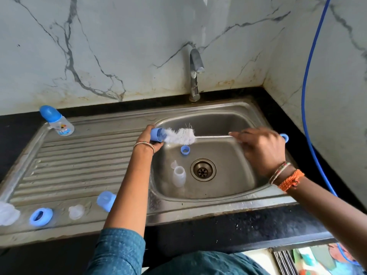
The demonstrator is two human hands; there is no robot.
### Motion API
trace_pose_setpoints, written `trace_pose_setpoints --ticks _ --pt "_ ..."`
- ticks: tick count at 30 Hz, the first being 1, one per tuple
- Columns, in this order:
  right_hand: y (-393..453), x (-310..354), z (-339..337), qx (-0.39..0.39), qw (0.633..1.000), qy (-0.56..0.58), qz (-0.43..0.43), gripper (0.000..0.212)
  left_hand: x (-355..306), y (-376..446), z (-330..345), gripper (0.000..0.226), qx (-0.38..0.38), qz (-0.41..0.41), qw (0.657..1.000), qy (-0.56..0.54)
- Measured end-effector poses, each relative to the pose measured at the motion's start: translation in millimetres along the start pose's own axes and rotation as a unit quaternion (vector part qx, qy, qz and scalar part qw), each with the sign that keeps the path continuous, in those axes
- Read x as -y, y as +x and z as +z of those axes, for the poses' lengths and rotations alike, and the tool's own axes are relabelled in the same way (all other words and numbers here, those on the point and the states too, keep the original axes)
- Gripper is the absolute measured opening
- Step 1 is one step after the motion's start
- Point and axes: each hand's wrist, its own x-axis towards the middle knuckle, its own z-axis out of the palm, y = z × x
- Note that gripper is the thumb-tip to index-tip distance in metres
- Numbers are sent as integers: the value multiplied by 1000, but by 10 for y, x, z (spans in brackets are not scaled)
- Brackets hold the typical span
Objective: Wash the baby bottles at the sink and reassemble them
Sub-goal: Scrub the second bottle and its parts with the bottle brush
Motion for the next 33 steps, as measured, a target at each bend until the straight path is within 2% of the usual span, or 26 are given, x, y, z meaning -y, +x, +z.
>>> trace_pose_setpoints --ticks 1,2,3,4,5,6,9,10,12,13,14,15,16,17,19,20,21,22,23,24,26,28,31,33 --pt "52 -7 -24 84 985 104 104 23 14 -12 5 18 6 10 1000 -18" --pt "83 -10 -38 230 924 212 220 17 15 -23 6 20 12 21 999 -31" --pt "95 -46 -28 375 815 317 307 23 16 -24 9 21 18 30 999 -36" --pt "80 -89 -20 460 711 399 353 30 11 -32 14 22 28 37 998 -36" --pt "38 -137 14 492 655 444 364 35 8 -30 15 22 41 40 998 -37" --pt "-7 -163 41 492 652 453 356 35 17 -31 31 22 53 39 997 -42" --pt "-90 -168 38 408 732 442 319 20 72 -17 98 23 47 33 998 -28" --pt "-96 -176 13 384 772 412 294 21 100 -8 110 23 28 32 999 -14" --pt "-109 -291 4 316 889 259 205 27 177 23 144 23 -5 24 1000 -2" --pt "-122 -351 -12 276 928 180 172 23 223 32 168 23 -17 19 1000 -8" --pt "-133 -390 -24 239 948 135 161 17 271 30 191 24 -23 14 1000 -15" --pt "-138 -426 -35 232 947 135 180 13 312 17 215 24 -22 11 999 -22" --pt "-127 -471 -39 253 923 190 220 10 356 -2 240 25 -15 11 999 -33" --pt "-114 -523 -29 304 872 273 270 14 392 -17 264 26 0 15 999 -46" --pt "-132 -617 -34 424 722 420 351 29 437 -51 324 26 40 28 996 -81" --pt "-169 -668 -37 459 662 460 372 33 439 -53 346 25 52 40 993 -96" --pt "-227 -726 -36 474 629 482 384 35 436 -39 364 25 50 57 992 -103" --pt "-293 -784 -22 468 625 489 388 36 418 -19 368 25 34 77 991 -107" --pt "-357 -836 -7 442 644 487 392 36 397 7 376 25 7 98 988 -121" --pt "-433 -882 8 396 679 479 389 34 380 41 370 24 -22 111 982 -154" --pt "-544 -942 13 262 773 445 368 21 392 121 358 25 -56 110 970 -210" --pt "-596 -990 64 140 859 364 332 21 493 117 448 24 -45 56 980 -185" --pt "-594 -1039 223 53 924 222 305 33 788 53 699 33 35 -65 996 -54" --pt "-581 -1082 316 33 932 155 326 40 1005 -51 901 39 76 -119 989 34"
